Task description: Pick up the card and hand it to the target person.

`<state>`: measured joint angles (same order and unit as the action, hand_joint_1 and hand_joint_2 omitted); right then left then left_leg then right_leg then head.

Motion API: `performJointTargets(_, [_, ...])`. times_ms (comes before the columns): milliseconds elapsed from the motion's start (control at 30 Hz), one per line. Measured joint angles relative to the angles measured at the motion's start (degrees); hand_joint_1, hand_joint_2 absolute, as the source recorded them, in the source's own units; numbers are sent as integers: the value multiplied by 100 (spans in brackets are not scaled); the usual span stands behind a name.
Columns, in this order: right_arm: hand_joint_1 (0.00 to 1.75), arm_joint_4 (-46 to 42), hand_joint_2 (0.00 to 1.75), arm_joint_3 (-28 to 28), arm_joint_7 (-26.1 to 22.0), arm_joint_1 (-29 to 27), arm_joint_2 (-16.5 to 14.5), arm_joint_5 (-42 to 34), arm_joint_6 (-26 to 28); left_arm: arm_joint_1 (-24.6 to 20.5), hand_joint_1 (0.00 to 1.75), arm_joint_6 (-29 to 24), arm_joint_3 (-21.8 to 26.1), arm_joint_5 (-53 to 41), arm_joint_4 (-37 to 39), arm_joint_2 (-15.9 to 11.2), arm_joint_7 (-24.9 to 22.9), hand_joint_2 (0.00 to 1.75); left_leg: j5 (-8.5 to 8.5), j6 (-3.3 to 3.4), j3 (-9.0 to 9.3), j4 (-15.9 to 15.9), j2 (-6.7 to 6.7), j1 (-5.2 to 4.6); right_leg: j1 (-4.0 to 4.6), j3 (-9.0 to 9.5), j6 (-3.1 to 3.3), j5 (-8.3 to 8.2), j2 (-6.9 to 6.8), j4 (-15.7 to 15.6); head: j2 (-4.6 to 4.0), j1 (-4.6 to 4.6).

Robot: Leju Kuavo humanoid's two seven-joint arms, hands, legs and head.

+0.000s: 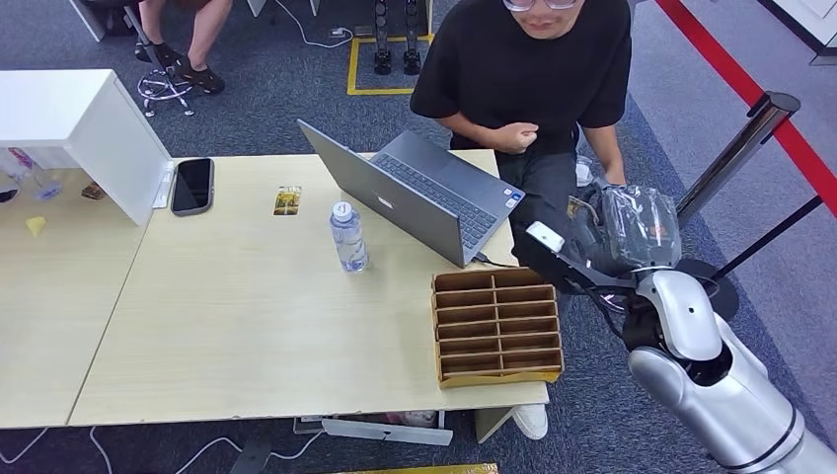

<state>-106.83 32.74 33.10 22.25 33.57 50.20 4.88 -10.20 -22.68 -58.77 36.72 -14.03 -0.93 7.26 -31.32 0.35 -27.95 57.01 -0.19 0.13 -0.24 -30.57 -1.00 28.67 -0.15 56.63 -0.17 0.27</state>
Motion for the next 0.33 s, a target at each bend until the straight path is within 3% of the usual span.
performJointTargets(333, [158, 860, 175, -28, -190, -165, -94, -13, 432, -56, 0, 1, -14, -76, 0, 12, -64, 0, 0, 0, -6, 0, 0, 0, 0, -7, 0, 0, 0, 0, 0, -1])
